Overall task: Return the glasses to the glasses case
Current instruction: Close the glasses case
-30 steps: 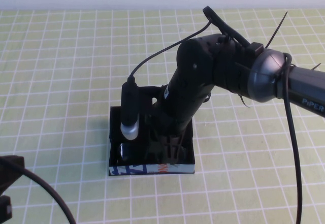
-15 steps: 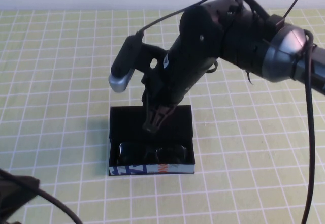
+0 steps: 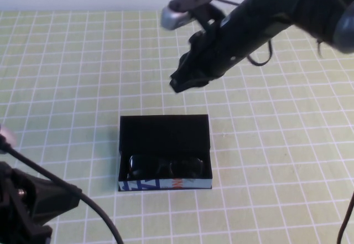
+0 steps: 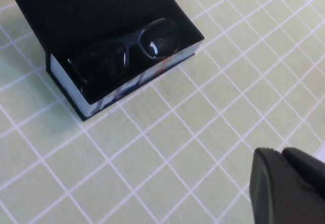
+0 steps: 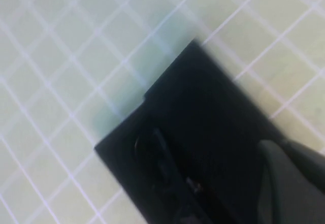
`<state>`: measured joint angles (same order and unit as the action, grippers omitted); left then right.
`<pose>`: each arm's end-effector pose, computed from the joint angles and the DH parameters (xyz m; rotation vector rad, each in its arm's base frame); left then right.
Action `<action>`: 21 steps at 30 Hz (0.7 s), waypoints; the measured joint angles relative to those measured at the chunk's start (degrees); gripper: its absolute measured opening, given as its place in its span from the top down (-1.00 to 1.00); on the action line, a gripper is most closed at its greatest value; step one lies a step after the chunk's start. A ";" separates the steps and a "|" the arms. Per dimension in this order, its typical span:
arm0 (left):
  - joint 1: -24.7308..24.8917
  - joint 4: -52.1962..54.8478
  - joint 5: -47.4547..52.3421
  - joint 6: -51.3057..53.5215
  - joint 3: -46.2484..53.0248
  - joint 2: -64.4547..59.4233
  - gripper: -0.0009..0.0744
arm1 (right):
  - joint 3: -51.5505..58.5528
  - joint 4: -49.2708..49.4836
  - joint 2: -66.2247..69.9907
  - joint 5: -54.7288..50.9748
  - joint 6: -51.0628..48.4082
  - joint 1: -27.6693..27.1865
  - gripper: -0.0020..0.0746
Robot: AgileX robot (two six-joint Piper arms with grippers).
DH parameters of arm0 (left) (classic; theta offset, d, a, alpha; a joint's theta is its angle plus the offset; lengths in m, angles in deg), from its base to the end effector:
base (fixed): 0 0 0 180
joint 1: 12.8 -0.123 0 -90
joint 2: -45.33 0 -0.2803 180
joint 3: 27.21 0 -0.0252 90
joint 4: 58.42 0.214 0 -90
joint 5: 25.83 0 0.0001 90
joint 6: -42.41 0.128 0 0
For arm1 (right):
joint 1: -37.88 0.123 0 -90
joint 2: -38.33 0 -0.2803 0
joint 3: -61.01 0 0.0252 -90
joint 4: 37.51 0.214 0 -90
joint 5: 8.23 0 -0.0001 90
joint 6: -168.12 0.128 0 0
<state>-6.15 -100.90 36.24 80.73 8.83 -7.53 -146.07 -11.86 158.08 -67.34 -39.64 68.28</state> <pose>0.0961 -0.0881 0.2935 0.7026 2.2748 -0.7232 0.3338 0.2510 0.2795 -1.1088 2.3560 0.5987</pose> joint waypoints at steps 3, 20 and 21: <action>0.00 0.00 -0.90 1.56 0.00 0.00 0.98 | 0.00 3.73 0.00 0.10 0.00 -3.74 0.99; 13.86 5.32 -8.39 7.93 0.00 -10.55 0.98 | -0.27 11.41 4.80 0.20 0.15 -5.94 0.99; 15.64 6.77 -9.77 6.57 0.00 -11.79 0.98 | -0.27 11.41 4.93 0.20 0.15 -5.94 0.99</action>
<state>9.48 -94.14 26.47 87.30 8.83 -19.32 -146.34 -0.45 163.00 -67.14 -39.49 62.34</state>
